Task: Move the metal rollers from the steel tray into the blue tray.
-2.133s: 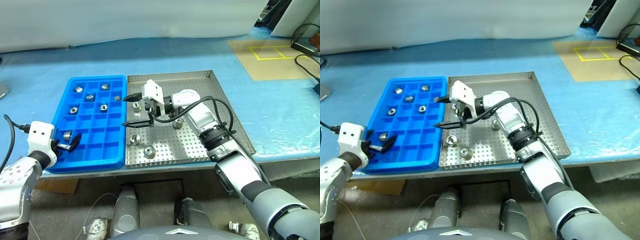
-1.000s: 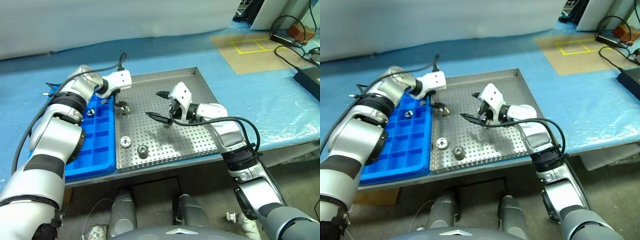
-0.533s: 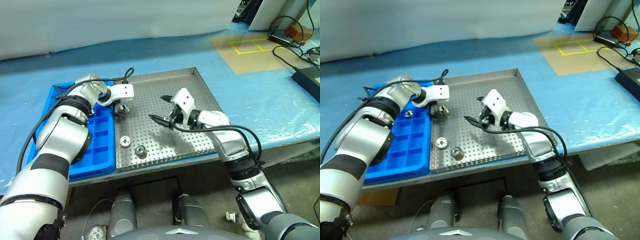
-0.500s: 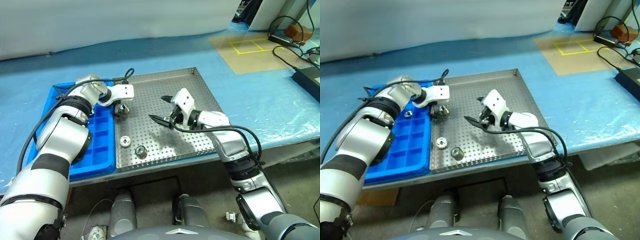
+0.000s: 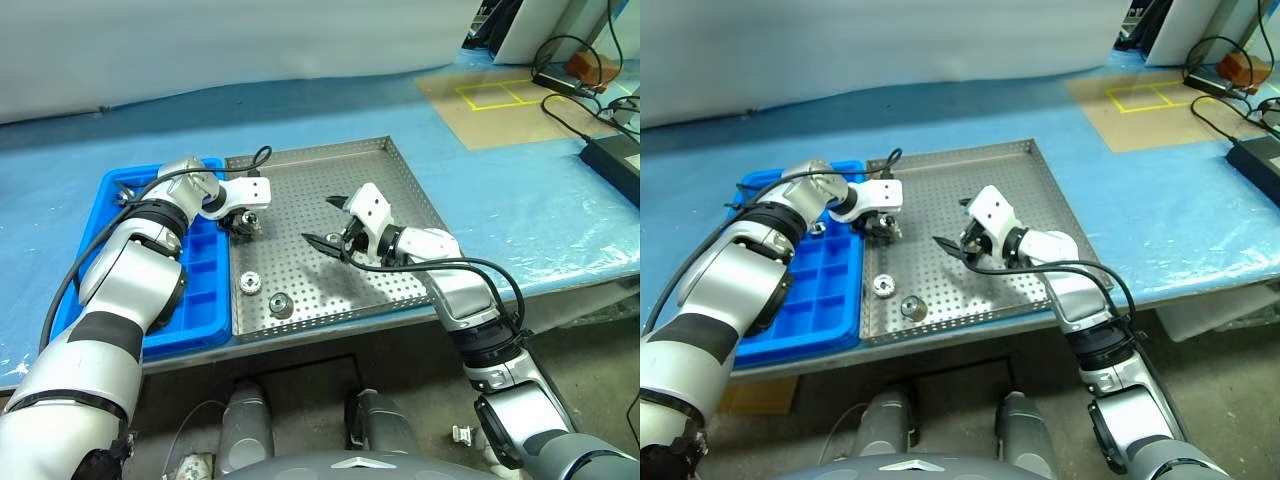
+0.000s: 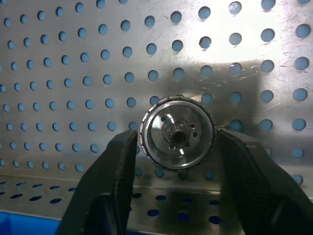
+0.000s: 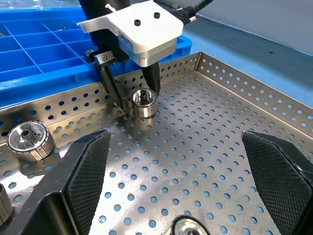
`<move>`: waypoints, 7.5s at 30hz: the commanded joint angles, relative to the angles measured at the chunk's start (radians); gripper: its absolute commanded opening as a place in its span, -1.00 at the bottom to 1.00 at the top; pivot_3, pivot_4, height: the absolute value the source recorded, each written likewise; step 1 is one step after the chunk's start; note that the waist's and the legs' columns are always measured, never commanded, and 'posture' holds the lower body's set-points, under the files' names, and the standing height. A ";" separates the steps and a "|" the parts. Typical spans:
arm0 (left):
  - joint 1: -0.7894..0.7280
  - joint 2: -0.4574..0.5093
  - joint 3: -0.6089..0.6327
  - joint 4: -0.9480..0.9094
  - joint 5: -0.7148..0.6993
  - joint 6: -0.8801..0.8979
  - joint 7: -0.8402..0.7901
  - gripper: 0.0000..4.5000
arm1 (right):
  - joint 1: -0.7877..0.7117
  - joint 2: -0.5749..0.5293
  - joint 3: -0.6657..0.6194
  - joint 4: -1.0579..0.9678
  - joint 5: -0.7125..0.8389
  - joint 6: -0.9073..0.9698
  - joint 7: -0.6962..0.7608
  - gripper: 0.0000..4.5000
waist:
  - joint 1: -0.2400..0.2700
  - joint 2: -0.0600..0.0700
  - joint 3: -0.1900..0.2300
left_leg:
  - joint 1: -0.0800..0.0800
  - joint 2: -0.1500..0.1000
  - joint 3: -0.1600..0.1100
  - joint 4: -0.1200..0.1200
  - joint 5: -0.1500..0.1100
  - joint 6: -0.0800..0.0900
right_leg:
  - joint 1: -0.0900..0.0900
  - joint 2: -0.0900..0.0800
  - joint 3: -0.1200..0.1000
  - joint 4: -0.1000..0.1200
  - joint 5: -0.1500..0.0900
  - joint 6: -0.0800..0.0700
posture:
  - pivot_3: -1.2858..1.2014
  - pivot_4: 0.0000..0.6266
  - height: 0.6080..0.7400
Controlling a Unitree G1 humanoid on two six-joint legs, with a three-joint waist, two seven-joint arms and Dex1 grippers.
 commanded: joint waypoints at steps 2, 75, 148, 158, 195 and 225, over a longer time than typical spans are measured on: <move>0.021 0.018 0.006 0.003 0.011 -0.018 -0.007 -0.09 | -0.011 0.005 -0.001 -0.019 -0.007 -0.028 -0.006 1.00 | 0.000 0.000 0.000 | 0.000 0.000 0.000 0.000 0.000 0.000 | 0.000 0.000 0.000 -0.001 0.000 0.000 | -0.16 -0.52 1.00; 0.985 0.078 0.709 -1.245 -0.592 0.485 0.568 -0.24 | -0.386 0.139 0.052 0.372 0.066 -0.206 0.422 1.00 | 0.113 -0.001 0.002 | -0.011 0.003 -0.015 -0.006 0.002 -0.005 | -0.011 0.002 -0.007 0.001 -0.004 -0.003 | 0.20 -0.52 1.00; 0.486 0.499 0.325 -0.407 -0.266 -0.450 0.068 0.99 | -0.221 0.022 0.028 0.164 0.039 -0.082 0.204 1.00 | 0.030 0.000 0.002 | -0.007 0.005 -0.002 -0.003 0.005 -0.009 | -0.010 0.002 -0.004 0.006 -0.004 -0.004 | 0.01 -0.52 1.00; 0.470 0.449 0.313 -0.337 -0.212 -0.474 0.172 0.99 | -0.217 0.018 0.033 0.162 0.033 -0.079 0.196 1.00 | 0.034 0.000 0.003 | -0.003 0.004 -0.001 -0.003 0.004 -0.008 | -0.009 0.001 -0.003 0.011 -0.004 -0.004 | 0.00 -0.52 1.00; 0.434 0.469 0.390 -0.272 -0.331 -0.408 0.074 0.99 | -0.210 0.014 0.035 0.164 0.039 -0.065 0.198 1.00 | 0.033 -0.001 0.003 | -0.002 0.005 -0.001 -0.002 0.005 -0.010 | -0.013 0.002 -0.002 0.021 -0.008 -0.008 | 0.00 -0.52 1.00; 0.512 0.425 0.351 -0.289 -0.282 -0.419 0.095 0.43 | -0.205 0.017 0.037 0.161 0.035 -0.059 0.190 1.00 | 0.034 -0.001 0.003 | -0.001 0.004 -0.001 -0.003 0.005 -0.010 | -0.012 0.001 -0.002 0.020 -0.008 -0.008 | 0.00 -0.52 1.00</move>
